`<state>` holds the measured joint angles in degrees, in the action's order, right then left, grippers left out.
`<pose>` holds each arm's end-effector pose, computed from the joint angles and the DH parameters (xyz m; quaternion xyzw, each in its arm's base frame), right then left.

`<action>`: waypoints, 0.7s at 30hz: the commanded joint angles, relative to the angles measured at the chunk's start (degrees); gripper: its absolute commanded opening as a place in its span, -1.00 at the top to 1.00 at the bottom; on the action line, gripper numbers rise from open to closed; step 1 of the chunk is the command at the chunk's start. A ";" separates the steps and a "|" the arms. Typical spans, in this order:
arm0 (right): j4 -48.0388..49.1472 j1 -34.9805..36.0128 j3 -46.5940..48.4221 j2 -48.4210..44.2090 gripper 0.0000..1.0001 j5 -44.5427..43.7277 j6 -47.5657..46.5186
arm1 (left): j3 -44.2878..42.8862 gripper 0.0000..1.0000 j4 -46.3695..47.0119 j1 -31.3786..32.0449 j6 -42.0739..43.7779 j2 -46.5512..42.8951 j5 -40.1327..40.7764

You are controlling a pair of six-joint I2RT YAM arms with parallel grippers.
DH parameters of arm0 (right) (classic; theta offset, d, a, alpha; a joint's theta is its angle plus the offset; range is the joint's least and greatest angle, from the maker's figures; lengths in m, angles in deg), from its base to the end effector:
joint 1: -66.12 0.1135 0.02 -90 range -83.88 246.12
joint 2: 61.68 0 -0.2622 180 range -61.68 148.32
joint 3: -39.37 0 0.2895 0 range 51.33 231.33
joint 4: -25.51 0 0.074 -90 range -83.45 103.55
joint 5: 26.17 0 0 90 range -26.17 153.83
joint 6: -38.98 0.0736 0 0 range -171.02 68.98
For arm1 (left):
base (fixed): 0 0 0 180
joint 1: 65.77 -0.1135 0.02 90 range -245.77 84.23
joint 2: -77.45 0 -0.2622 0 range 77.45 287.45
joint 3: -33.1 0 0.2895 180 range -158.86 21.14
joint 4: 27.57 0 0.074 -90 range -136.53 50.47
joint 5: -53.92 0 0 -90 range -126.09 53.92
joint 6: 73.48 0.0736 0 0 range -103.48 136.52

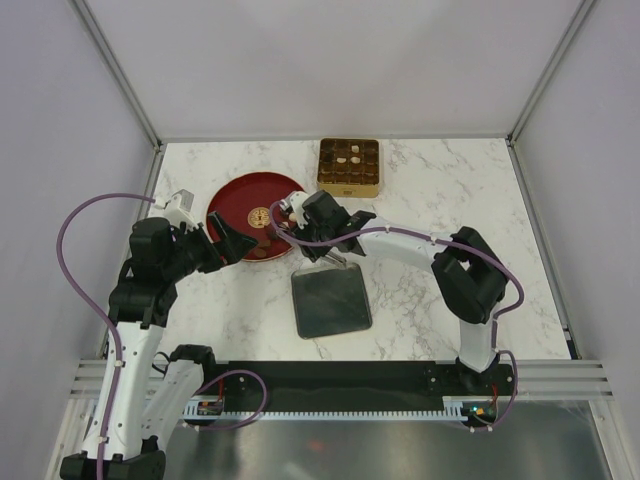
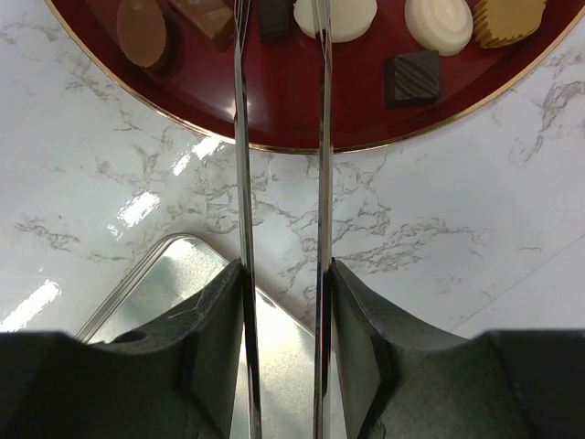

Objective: Pack the chocolate

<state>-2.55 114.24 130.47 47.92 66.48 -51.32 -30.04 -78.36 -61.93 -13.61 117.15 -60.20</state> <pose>0.3205 0.3626 0.1615 -0.3887 0.8436 0.1696 0.3295 0.2068 -0.0440 0.3313 -0.0842 0.8382 -0.3192 0.4341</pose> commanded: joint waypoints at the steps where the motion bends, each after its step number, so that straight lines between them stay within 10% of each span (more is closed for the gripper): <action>1: 2.12 0.49 0.41 0.00 0.05 -0.63 -0.67 | -0.33 -0.94 1.65 -0.23 0.69 -0.42 -1.11; 21: 2.12 -1.88 6.90 -1.67 0.34 -0.72 5.56 | -0.24 -0.94 1.48 -0.23 0.51 -1.03 -1.02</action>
<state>-2.38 113.54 133.61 48.05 65.94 -48.06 -30.04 -78.36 -61.93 -13.61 116.65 -60.23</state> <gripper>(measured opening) 0.349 0.971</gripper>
